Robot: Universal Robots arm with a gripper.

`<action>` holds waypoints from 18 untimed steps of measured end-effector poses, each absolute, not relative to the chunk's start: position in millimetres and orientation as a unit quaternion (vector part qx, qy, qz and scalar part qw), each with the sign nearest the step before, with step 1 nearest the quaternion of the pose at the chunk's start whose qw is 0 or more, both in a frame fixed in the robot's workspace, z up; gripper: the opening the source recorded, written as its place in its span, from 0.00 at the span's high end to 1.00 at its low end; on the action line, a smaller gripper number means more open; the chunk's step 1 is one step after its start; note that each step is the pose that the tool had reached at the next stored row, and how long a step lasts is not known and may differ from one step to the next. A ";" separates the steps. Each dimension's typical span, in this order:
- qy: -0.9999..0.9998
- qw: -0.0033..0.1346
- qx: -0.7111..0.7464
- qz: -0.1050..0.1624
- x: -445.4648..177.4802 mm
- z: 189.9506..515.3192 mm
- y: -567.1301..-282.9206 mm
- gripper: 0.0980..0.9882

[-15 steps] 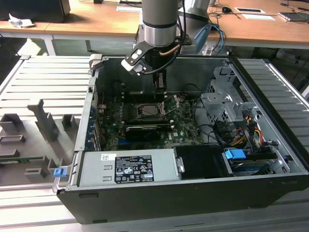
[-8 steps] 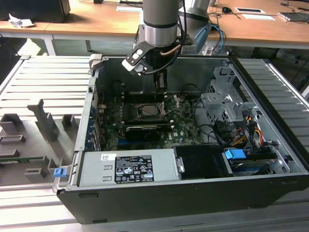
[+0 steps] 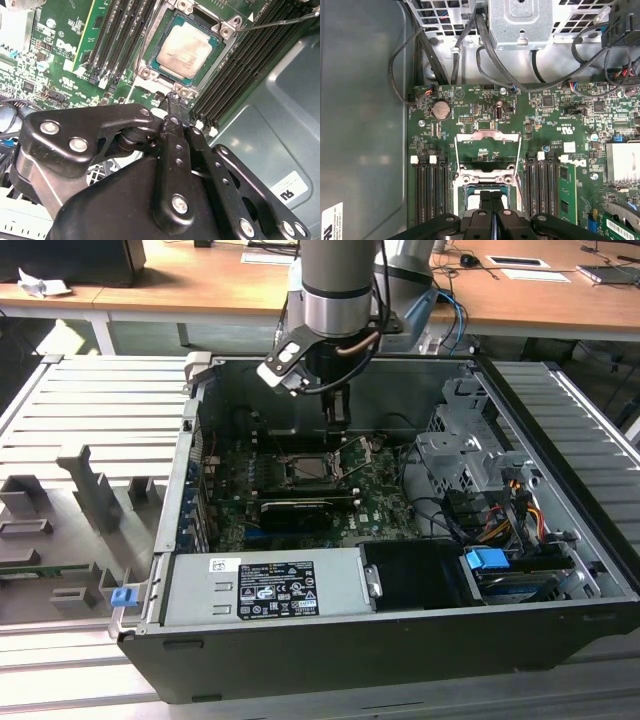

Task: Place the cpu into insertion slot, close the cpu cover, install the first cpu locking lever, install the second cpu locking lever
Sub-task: 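Close the cpu cover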

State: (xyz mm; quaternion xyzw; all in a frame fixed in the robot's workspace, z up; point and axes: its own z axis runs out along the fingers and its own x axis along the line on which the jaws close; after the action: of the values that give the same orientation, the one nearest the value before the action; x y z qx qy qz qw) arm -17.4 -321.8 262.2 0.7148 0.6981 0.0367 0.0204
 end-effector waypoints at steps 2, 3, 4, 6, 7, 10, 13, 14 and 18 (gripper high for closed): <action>0.698 0.020 0.715 0.037 -16.8 262.3 -321.8 0.99; 0.698 0.020 0.715 0.037 -16.8 262.3 -321.8 0.99; 0.698 0.020 0.715 0.037 -16.7 262.7 -321.7 0.99; 0.698 0.020 0.715 0.037 -16.7 264.7 -321.8 0.99; 0.698 0.020 0.715 0.037 -16.7 266.0 -321.8 0.99; 0.698 0.020 0.715 0.037 -16.7 271.5 -321.8 0.99; 0.698 0.020 0.715 0.037 -13.3 272.0 -321.8 0.99; 0.698 0.020 0.715 0.037 -12.2 272.2 -321.8 0.99; 0.698 0.020 0.715 0.037 -11.4 276.0 -321.7 0.99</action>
State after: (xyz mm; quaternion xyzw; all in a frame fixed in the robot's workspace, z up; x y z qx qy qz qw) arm -11.4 -321.7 276.0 0.7148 0.6981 0.0366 0.0202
